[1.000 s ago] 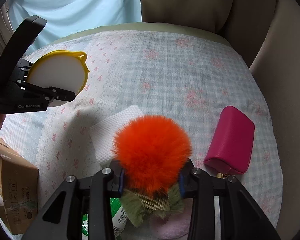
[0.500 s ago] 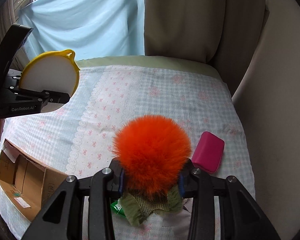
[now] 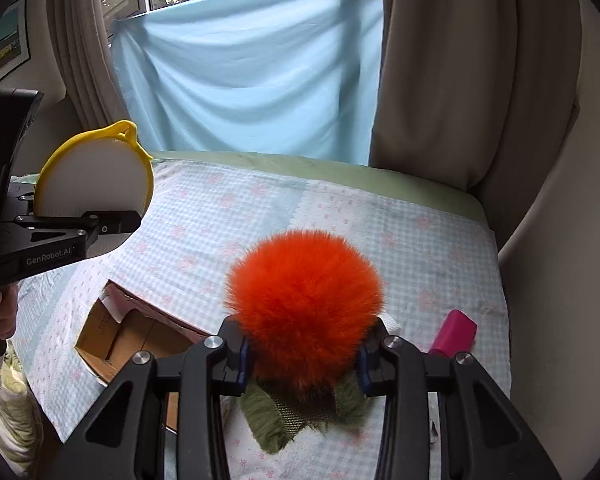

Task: Organize soft objects
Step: 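Carry sponge and pompom to the cardboard box with both tools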

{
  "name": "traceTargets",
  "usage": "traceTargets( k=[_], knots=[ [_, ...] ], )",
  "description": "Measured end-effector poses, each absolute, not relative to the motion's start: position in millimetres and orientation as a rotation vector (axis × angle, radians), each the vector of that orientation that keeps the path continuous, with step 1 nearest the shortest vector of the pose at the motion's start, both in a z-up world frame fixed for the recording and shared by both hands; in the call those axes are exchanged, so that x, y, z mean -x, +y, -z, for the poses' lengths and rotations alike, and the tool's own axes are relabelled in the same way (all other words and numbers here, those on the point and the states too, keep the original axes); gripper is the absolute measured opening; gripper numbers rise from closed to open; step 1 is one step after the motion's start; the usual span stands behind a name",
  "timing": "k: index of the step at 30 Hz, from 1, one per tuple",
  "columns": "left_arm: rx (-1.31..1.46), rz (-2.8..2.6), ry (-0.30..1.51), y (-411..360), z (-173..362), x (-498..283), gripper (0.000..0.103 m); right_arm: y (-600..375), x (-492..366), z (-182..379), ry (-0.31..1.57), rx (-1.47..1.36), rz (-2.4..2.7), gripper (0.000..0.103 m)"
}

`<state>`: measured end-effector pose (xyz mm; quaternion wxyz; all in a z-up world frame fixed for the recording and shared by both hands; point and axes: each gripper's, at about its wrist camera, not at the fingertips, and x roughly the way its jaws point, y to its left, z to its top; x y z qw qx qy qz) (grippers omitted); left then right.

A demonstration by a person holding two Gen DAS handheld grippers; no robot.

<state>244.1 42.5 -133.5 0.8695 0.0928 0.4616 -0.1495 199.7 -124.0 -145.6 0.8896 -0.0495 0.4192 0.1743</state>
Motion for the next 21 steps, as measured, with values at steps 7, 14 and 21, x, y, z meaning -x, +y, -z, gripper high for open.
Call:
traceTargets(
  k=[7,14,21],
  knots=[
    [-0.112,0.164,0.981,121.8,121.4,-190.1,0.014,-38.8,-178.0,152.5,0.927,0.135,-0.471,0.036],
    [-0.080,0.073,1.064,203.5,157.6,-155.7,0.014,42.5,-165.6,193.1,1.049,0.122,-0.470,0.036],
    [-0.083,0.086,1.175,256.4,220.0,-153.3,0.014,91.3,-165.8,246.6,1.190,0.024,-0.384,0.036]
  ],
)
